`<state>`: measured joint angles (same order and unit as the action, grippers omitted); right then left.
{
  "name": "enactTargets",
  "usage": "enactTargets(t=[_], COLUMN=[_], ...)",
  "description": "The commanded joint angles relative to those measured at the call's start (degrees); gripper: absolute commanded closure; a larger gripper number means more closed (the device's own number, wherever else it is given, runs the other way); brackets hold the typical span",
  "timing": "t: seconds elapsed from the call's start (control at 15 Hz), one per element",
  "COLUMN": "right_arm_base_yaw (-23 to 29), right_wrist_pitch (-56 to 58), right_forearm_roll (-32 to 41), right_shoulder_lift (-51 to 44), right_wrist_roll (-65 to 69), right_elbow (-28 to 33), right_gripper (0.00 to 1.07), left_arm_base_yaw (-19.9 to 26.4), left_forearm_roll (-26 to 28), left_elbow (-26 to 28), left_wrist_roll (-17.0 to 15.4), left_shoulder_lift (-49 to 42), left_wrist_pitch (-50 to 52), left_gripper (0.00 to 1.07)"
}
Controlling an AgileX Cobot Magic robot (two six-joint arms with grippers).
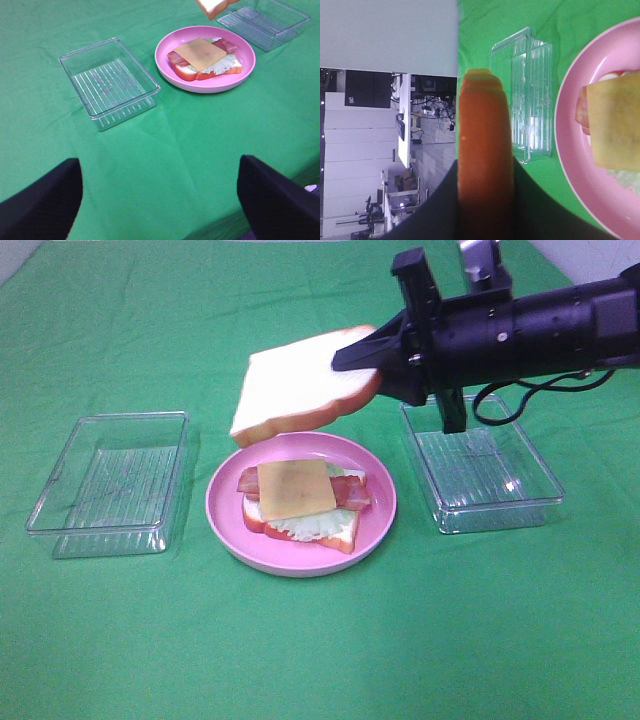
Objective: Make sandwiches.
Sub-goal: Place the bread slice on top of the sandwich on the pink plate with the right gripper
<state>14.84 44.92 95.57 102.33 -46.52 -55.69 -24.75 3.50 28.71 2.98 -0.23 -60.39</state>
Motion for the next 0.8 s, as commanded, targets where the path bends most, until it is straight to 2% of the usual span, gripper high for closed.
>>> enactTargets(t=[0.07,0.4,0.8], right_arm_base_yaw=[3.21,4.30,4.30], right_wrist_pitch=[-1.60,-1.20,-1.09], right_forearm_roll=[6.93,7.62,7.62], right_shoulder_lift=[2.41,10.54,14.38], right_wrist_roll=[-3.32,-2.69,-2.58], right_elbow=[-0.11,-3.90,-4.01], right_gripper=[1.07,1.07,1.07], left_arm_base_yaw=[-0.29,-0.29,-0.29], left_forearm_roll=[-0.11,-0.11,-0.11], left_elbow=[-0.11,-0.11,-0.11], left_wrist_roll=[-0.34,-0.34,-0.34], left_shoulder_lift=[-1.32,-1.32,-1.32], left_wrist_pitch=[0.46,0.46,0.46], left_gripper=[0.26,0.26,0.26])
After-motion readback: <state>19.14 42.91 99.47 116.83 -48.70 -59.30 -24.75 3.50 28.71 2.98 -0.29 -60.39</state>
